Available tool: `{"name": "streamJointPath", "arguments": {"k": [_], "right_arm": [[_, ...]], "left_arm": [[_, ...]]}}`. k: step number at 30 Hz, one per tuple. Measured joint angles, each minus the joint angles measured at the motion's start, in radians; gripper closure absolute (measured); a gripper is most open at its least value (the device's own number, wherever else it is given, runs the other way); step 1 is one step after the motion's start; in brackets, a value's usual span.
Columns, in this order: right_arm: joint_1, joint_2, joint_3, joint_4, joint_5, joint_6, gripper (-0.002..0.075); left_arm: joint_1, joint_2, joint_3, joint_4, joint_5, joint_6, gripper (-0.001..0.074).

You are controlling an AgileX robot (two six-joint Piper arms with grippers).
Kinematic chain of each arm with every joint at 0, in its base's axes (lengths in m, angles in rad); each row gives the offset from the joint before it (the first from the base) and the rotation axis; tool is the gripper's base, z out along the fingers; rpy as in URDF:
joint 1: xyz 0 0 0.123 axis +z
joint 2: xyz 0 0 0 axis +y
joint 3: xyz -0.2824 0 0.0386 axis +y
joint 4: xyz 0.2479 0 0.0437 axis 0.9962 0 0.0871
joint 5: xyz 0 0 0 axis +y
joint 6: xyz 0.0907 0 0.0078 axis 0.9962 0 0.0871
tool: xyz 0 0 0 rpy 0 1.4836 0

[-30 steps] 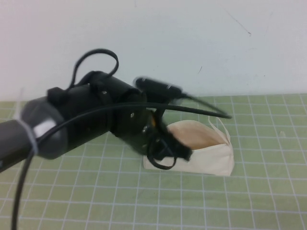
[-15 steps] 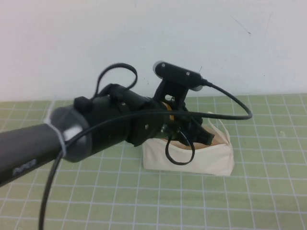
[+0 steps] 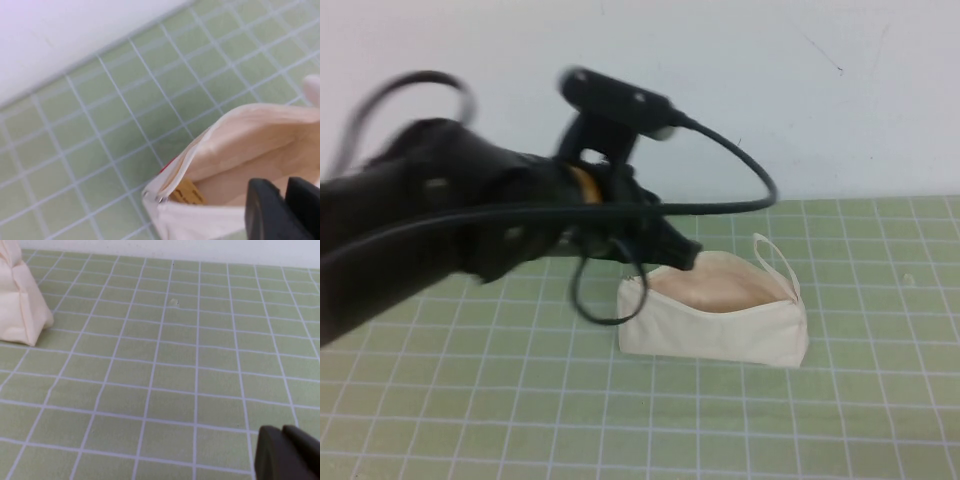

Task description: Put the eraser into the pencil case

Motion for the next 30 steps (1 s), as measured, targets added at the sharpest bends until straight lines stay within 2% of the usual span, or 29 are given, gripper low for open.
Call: {"name": "streamJointPath", "arguments": {"k": [4,9,17,20,25,30], "right_arm": [[0.0,0.0,0.0,0.0,0.0,0.0,0.0727],[0.0,0.0,0.0,0.0,0.0,0.0,0.0727],[0.0,0.0,0.0,0.0,0.0,0.0,0.0727],[0.0,0.0,0.0,0.0,0.0,0.0,0.0727],[0.0,0.0,0.0,0.0,0.0,0.0,0.0727],[0.0,0.0,0.0,0.0,0.0,0.0,0.0727]], "left_arm": [[0.0,-0.196,0.107,0.004,0.006,0.0,0.0718],[0.001,-0.382,0.226,-0.007,0.103,-0.002,0.0726],[0.002,-0.534,0.25,0.091,0.382,-0.016,0.0727],[0.002,-0.617,0.269,0.173,0.506,-0.108,0.0731],[0.018,-0.792,0.443,0.317,0.446,-0.233,0.0735],[0.141,-1.027,0.69,0.337,0.268,-0.32,0.0736]]}}
